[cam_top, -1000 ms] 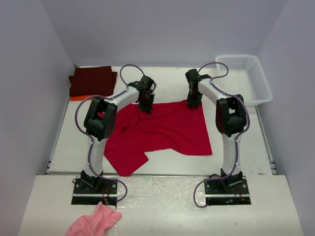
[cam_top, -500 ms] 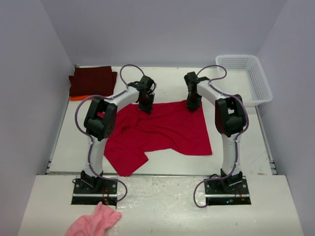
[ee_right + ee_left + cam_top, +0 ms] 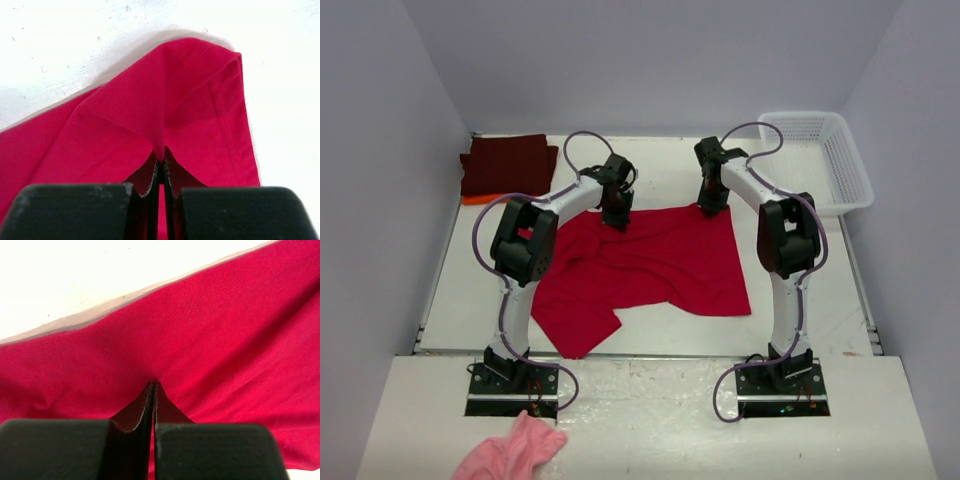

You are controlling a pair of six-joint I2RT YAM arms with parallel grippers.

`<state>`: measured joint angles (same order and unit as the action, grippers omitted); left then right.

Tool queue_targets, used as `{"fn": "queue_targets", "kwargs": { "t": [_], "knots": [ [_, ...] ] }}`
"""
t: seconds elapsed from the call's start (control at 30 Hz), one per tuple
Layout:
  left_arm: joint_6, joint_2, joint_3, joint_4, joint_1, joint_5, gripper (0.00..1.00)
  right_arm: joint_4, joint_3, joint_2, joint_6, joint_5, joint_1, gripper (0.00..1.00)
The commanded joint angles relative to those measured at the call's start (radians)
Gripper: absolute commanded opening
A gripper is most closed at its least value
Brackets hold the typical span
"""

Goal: Fold and stack the t-shirts
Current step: Fold the flattened tshirt in 1/3 of the way

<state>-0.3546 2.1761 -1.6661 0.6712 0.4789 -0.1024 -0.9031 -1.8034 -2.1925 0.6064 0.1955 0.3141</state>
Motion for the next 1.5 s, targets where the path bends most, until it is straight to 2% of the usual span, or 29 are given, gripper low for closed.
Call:
{"fn": "queue_targets", "kwargs": {
  "t": [0.0, 0.13, 0.27, 0.53, 0.7, 0.8, 0.83, 0.87, 1.2, 1.47],
  "knots": [
    [0.025, -0.041, 0.002, 0.005, -0.002, -0.02, 0.0, -0.028, -0.021, 0.011, 0.01, 0.042, 0.005, 0.0],
    [0.016, -0.033, -0.003, 0.008, -0.003, -0.01, 0.0, -0.017, 0.007, 0.042, 0.007, 0.05, 0.005, 0.02],
    [0.006, -0.009, -0.012, 0.019, -0.01, -0.008, 0.0, -0.025, 0.007, 0.037, 0.006, 0.055, 0.005, 0.17],
    [0.008, -0.012, -0.011, 0.014, -0.011, -0.01, 0.0, -0.013, 0.024, 0.051, 0.01, 0.047, 0.003, 0.19],
    [0.009, -0.012, -0.004, 0.013, -0.011, -0.011, 0.0, 0.052, 0.111, 0.091, 0.012, 0.038, 0.006, 0.2],
    [0.009, -0.013, 0.002, 0.008, -0.011, -0.013, 0.0, 0.104, 0.16, 0.116, 0.012, 0.024, 0.005, 0.27],
    [0.009, -0.015, 0.005, 0.007, -0.011, -0.013, 0.0, 0.119, 0.168, 0.116, 0.013, 0.022, 0.006, 0.33],
    [0.009, -0.016, 0.006, 0.007, -0.011, -0.013, 0.0, 0.124, 0.179, 0.116, 0.018, 0.024, 0.008, 0.33],
    [0.011, -0.021, 0.011, 0.005, -0.013, -0.013, 0.0, 0.129, 0.139, 0.08, 0.018, 0.038, 0.01, 0.25],
    [0.013, -0.024, 0.019, -0.001, -0.013, -0.016, 0.0, 0.128, 0.111, 0.071, 0.007, 0.055, 0.011, 0.11]
  ]
}}
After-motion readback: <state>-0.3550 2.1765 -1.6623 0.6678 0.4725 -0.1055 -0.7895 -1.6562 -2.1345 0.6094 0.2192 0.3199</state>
